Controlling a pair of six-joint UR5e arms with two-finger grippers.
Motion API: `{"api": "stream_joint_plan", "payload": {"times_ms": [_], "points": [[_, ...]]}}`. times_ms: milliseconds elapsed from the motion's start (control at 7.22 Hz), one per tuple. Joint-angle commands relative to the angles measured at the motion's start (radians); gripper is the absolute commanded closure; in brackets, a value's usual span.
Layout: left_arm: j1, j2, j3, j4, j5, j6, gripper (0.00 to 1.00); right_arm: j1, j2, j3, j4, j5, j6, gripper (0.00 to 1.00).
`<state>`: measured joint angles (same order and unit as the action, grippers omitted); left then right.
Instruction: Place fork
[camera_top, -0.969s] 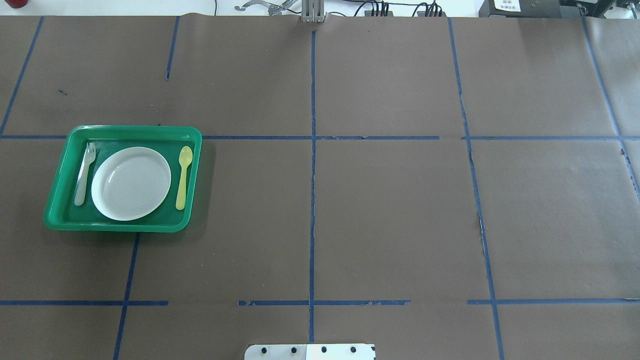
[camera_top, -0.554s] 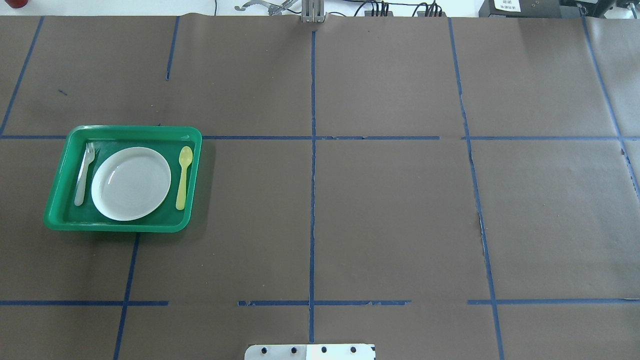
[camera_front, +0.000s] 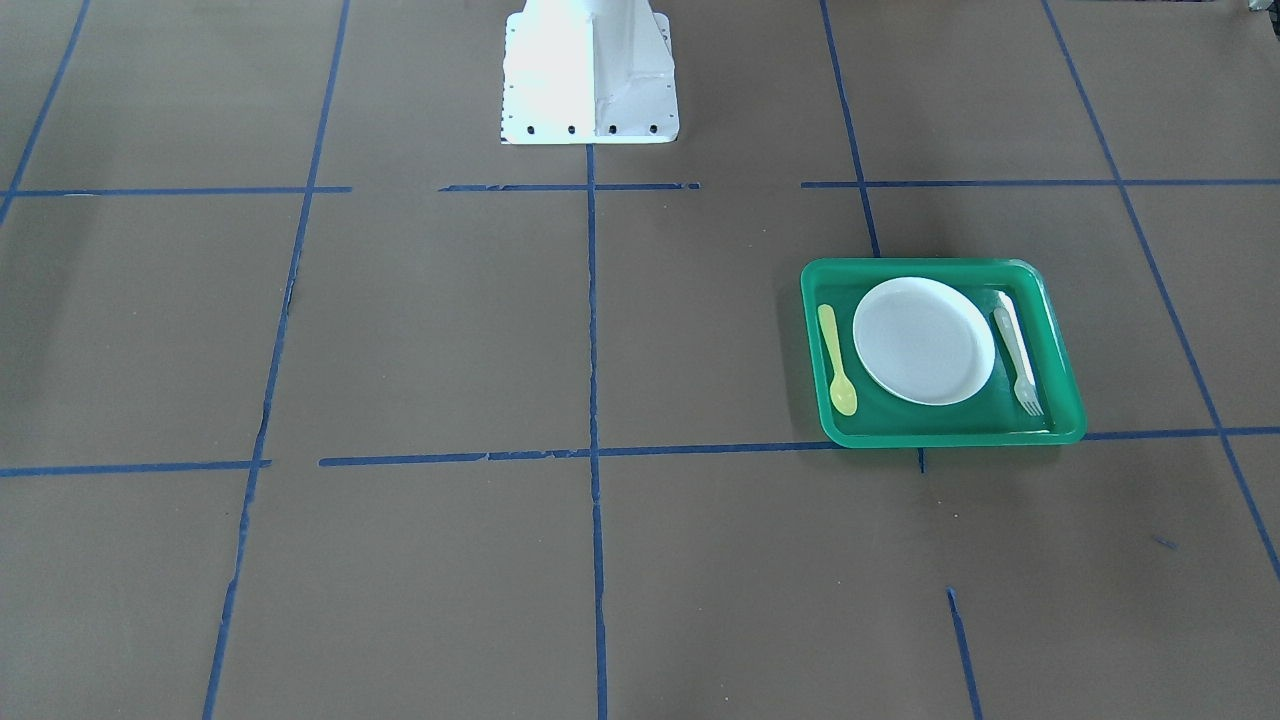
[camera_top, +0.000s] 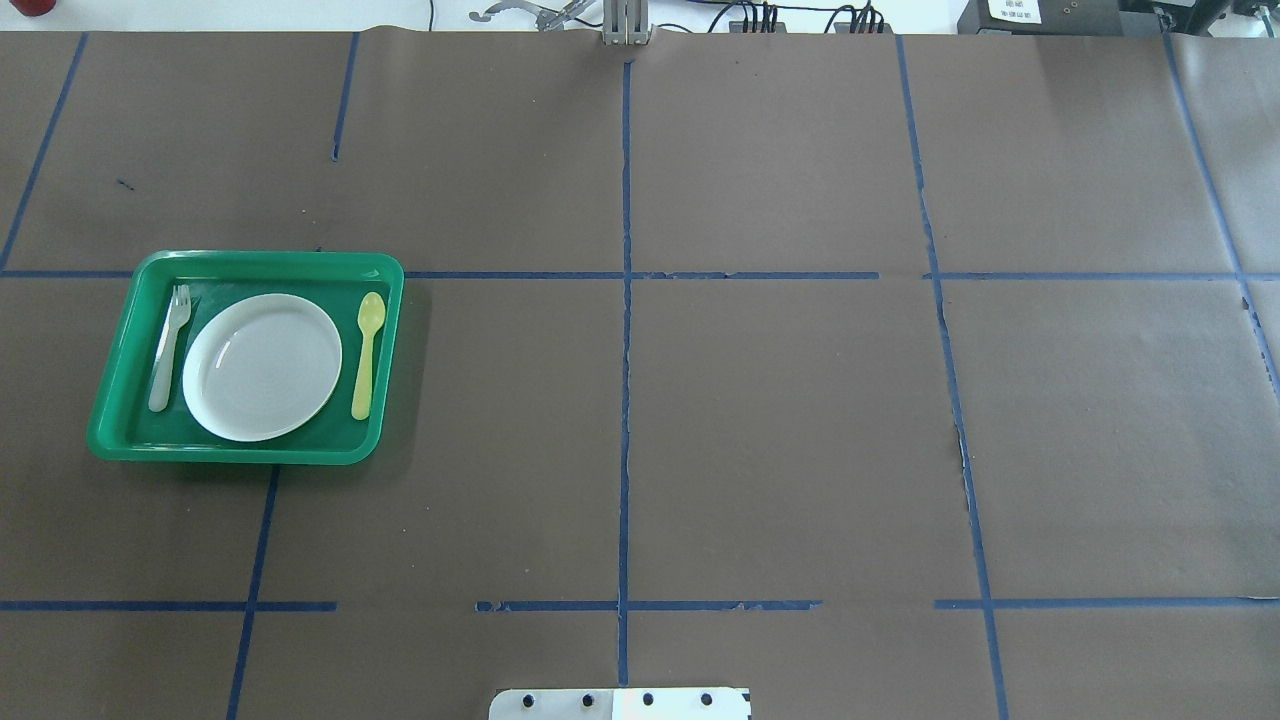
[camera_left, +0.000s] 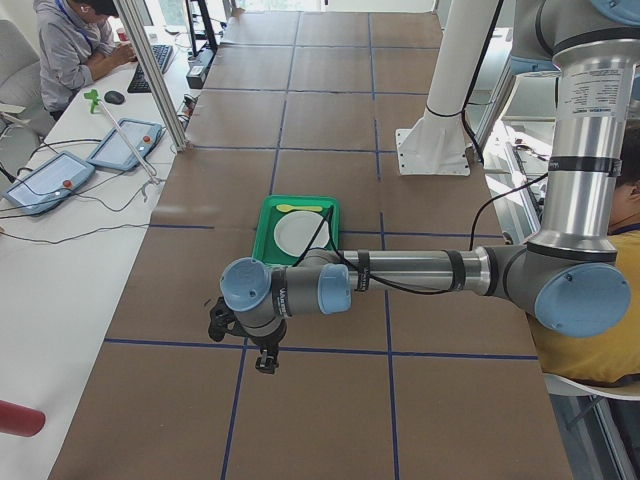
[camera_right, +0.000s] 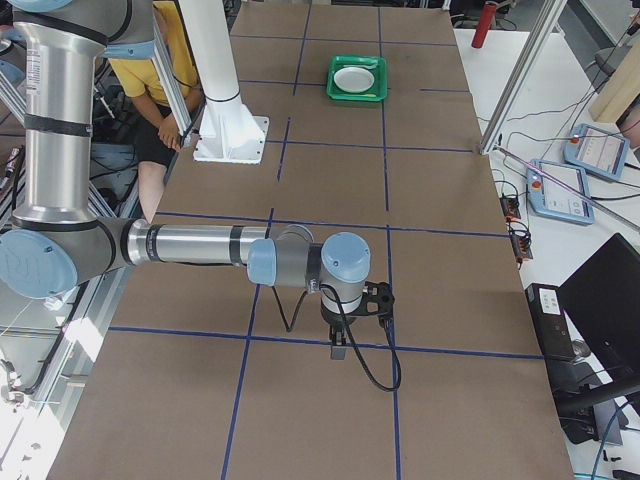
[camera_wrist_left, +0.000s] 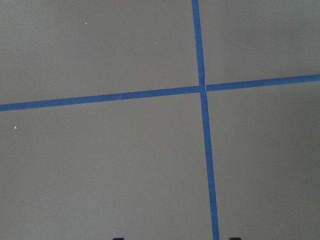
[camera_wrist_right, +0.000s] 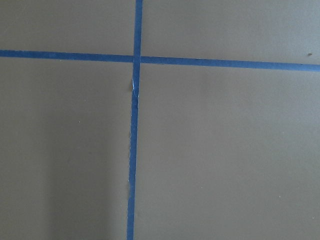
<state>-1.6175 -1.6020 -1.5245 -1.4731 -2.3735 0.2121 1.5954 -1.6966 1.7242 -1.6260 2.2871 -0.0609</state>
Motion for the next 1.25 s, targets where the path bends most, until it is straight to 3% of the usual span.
{"api": "stream_joint_plan", "payload": {"times_ms": [0, 138, 415, 554, 1108], "points": [[-0.004, -0.004, -0.003, 0.051, 0.000, 0.056, 0.21, 0.000, 0.000, 0.000, 0.000, 0.000, 0.000, 0.00], [-0.004, 0.000, -0.012, 0.028, -0.001, 0.058, 0.00, 0.000, 0.000, 0.000, 0.000, 0.000, 0.000, 0.00], [-0.005, 0.034, -0.037, 0.020, -0.001, 0.061, 0.00, 0.000, 0.000, 0.000, 0.000, 0.000, 0.000, 0.00], [-0.007, 0.095, -0.104, 0.019, -0.001, 0.055, 0.00, 0.000, 0.000, 0.000, 0.000, 0.000, 0.000, 0.00], [-0.005, 0.024, -0.092, 0.031, -0.001, 0.050, 0.00, 0.000, 0.000, 0.000, 0.000, 0.000, 0.000, 0.00]]}}
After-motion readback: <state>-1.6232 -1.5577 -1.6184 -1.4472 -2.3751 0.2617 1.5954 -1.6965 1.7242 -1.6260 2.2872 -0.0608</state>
